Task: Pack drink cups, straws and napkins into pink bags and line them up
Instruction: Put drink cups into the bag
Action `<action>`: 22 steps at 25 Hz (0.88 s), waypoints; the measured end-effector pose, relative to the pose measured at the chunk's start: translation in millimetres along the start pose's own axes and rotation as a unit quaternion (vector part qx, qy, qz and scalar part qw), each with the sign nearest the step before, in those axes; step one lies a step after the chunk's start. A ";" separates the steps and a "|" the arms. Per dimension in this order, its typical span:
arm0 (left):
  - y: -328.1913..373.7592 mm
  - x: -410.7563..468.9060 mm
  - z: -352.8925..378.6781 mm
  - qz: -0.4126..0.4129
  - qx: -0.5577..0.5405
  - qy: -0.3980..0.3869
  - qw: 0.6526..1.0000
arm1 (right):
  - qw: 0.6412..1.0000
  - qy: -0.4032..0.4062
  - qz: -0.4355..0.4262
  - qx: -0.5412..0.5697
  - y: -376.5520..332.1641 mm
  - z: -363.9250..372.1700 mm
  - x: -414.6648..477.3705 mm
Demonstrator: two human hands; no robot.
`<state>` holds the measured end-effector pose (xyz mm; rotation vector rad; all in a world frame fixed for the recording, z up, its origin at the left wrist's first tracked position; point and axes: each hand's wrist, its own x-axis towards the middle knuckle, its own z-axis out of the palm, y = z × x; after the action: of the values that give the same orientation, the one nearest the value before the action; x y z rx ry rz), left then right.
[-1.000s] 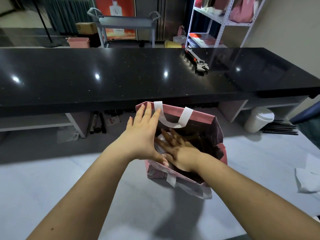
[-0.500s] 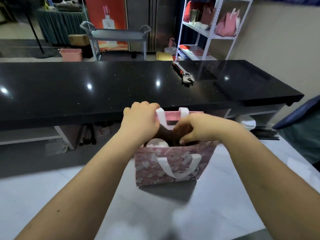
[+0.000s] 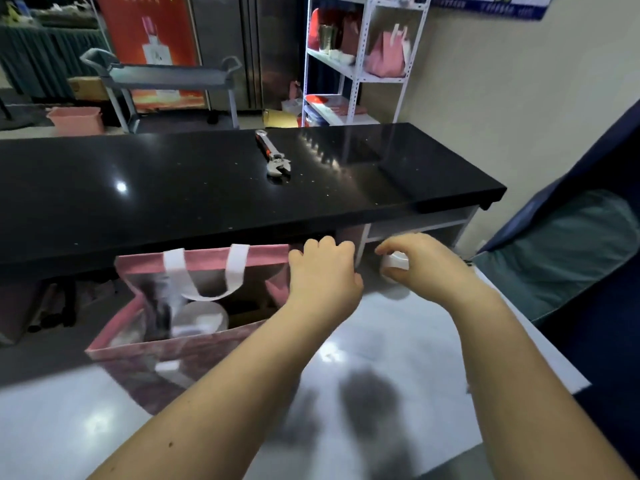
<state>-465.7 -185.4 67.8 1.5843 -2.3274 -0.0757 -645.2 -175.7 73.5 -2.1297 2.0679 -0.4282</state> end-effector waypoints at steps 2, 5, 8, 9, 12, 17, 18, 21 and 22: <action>24.0 11.5 25.9 -0.020 -0.002 -0.024 1.000 | 1.000 -0.019 0.005 -0.005 37.7 12.6 2.1; 42.6 29.4 68.0 -0.066 0.006 -0.048 0.997 | 0.999 -0.041 -0.006 -0.030 83.5 38.8 8.4; 47.7 41.0 104.1 -0.113 0.023 -0.055 0.992 | 0.994 -0.084 -0.018 -0.067 118.7 62.7 23.9; 48.9 44.3 113.0 -0.125 0.032 -0.054 0.990 | 0.993 -0.092 -0.018 -0.077 129.1 67.2 32.8; 51.7 51.0 130.7 -0.150 0.058 -0.049 0.986 | 0.997 -0.040 0.005 -0.065 148.3 76.7 69.3; 57.7 58.2 139.7 -0.164 0.067 -0.040 0.983 | 0.992 -0.071 0.031 -0.098 144.1 102.3 118.2; 57.9 59.2 138.8 -0.169 0.068 -0.042 0.982 | 0.991 -0.080 0.030 -0.107 142.2 107.7 119.8; 57.6 59.3 133.5 -0.176 0.074 -0.040 0.981 | 0.993 -0.043 -0.002 -0.107 142.4 113.3 111.1; 57.8 59.7 129.1 -0.176 0.074 -0.034 0.981 | 0.994 -0.030 -0.026 -0.102 141.1 111.2 105.2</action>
<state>-575.2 -235.4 -27.4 2.0850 -2.1160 -0.0407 -745.1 -297.1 -63.0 -2.2814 2.1083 -0.1628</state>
